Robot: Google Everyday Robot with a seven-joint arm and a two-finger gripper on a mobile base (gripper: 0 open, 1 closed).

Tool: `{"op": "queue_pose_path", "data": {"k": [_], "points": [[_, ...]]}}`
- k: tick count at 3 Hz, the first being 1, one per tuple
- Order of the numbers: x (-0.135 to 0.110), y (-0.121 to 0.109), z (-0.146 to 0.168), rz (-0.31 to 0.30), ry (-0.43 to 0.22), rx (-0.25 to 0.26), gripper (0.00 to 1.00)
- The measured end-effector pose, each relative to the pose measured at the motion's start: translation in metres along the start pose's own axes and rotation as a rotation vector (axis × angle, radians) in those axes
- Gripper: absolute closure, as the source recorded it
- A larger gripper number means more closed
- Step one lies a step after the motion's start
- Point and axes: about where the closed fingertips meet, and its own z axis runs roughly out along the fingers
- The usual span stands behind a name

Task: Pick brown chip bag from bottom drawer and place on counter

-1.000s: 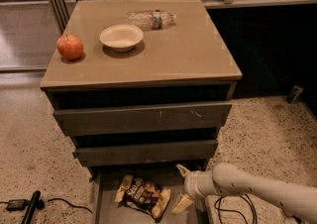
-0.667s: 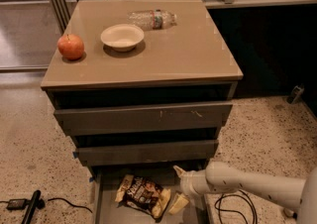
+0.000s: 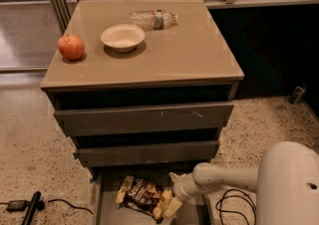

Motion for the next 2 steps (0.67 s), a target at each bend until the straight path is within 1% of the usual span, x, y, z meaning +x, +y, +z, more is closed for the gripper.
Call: {"op": "queue_pose_path", "data": {"k": [1,2], "points": [[0.0061,0.0039,0.0233,0.023,-0.031,-0.036,0.00],[0.0081,0.0085,0.0279,0.040,-0.237,-0.052,0.00]]}}
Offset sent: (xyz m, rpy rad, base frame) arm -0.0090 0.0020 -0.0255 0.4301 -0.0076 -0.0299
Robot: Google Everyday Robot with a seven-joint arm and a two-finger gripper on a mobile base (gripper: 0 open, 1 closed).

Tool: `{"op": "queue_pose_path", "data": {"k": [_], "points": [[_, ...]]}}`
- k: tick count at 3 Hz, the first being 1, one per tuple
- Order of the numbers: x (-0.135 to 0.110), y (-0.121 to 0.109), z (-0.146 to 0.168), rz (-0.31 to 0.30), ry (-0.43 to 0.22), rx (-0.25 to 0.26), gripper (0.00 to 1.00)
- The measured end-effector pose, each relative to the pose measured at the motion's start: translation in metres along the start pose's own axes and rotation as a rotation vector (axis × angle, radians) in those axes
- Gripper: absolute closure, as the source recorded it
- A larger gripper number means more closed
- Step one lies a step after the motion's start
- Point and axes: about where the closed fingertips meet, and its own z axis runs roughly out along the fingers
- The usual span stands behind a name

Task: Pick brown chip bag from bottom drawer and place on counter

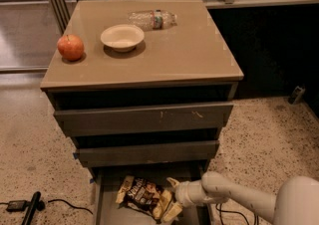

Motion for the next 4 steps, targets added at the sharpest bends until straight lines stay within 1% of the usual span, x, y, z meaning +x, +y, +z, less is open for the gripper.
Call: {"op": "queue_pose_path", "data": {"k": [1,2,3,4], "points": [[-0.001,0.003,-0.005,-0.004,-0.094,0.000,0.00],[0.000,0.005,-0.005,-0.009,-0.098,-0.003,0.00],[0.000,0.005,0.004,-0.028,-0.054,0.013,0.00],[0.008,0.009,0.028,-0.068,0.049,0.048,0.00]]}}
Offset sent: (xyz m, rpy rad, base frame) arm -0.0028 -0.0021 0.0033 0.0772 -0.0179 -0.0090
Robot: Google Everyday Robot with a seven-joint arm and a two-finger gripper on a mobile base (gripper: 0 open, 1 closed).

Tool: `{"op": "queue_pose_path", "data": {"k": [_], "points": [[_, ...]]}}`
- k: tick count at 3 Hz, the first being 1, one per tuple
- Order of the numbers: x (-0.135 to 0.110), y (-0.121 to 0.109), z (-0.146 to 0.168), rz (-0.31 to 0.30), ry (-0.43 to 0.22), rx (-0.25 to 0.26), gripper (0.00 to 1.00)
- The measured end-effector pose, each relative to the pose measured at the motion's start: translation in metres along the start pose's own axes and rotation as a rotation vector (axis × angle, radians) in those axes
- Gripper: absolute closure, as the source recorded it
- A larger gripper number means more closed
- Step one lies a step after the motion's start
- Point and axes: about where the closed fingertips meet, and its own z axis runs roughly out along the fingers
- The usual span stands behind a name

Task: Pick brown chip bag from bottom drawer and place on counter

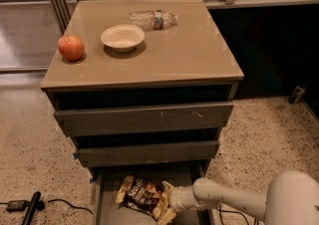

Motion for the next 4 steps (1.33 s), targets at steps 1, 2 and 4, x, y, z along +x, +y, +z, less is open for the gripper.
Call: {"op": "queue_pose_path", "data": {"k": [1,2,4], "points": [[0.003,-0.002,0.013,-0.023,0.047,0.047,0.00],[0.002,-0.005,0.022,-0.027,0.054,0.041,0.00],[-0.007,0.002,0.056,-0.039,0.063,-0.006,0.00]]}}
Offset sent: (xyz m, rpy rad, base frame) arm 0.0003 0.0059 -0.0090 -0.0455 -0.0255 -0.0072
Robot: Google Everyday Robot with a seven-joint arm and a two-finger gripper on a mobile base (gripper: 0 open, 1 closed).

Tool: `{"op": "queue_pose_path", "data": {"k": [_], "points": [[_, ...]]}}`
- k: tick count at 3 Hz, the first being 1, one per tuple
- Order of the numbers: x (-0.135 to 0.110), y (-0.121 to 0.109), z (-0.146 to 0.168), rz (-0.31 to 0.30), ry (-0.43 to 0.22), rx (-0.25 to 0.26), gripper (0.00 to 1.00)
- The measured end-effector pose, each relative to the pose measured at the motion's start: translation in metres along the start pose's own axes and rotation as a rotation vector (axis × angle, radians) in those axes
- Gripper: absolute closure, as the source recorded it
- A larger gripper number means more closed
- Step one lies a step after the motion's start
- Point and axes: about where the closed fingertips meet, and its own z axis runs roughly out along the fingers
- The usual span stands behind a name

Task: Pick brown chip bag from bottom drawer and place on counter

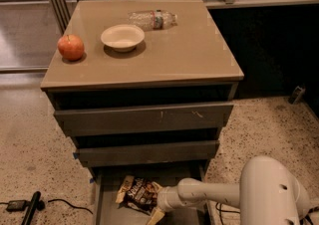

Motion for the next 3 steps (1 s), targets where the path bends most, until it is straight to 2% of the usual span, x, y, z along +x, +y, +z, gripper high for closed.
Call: {"op": "queue_pose_path", "data": {"k": [2,3], "points": [[0.009,0.002,0.017,0.033,0.010,0.004,0.00],[0.018,-0.001,0.022,0.045,0.021,0.024,0.00]]}}
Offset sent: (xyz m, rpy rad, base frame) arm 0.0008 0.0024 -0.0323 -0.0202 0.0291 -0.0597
